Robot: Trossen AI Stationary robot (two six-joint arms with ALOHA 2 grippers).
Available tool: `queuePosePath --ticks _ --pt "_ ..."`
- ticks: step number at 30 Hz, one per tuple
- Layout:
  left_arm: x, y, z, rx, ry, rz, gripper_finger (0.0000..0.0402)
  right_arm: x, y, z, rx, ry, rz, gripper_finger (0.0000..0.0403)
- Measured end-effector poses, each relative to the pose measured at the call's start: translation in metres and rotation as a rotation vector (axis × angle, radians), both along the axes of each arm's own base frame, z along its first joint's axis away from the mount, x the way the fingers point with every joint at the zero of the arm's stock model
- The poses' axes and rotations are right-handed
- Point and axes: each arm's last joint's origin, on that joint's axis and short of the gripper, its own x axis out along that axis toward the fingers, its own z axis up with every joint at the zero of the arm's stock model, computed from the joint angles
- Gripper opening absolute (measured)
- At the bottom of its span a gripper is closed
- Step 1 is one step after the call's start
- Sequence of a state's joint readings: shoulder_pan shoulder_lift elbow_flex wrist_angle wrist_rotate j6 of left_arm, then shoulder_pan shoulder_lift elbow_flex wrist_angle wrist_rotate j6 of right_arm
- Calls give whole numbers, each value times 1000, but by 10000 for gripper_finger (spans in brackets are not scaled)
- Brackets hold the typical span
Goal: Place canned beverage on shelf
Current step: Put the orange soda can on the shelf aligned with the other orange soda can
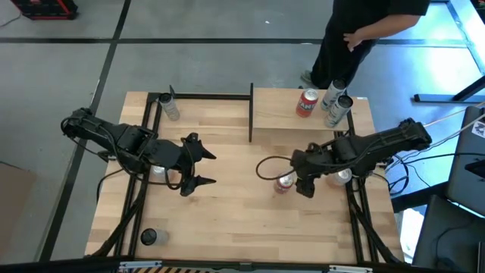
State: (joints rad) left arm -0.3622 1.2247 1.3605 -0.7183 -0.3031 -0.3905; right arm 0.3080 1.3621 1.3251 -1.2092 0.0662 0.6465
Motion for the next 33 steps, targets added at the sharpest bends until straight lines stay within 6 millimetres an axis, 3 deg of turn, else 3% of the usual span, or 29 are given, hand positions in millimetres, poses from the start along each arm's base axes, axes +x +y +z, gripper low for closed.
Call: queuePosePath --ticks 10,18,33 --pt "0 0 0 -1 -2 0 357 17 2 -9 -70 -49 -84 342" --pt "0 0 0 -1 -2 0 357 43 10 -38 -89 25 -79 342" --pt "0 0 1 -4 -9 0 357 63 17 -76 -136 154 -70 342"
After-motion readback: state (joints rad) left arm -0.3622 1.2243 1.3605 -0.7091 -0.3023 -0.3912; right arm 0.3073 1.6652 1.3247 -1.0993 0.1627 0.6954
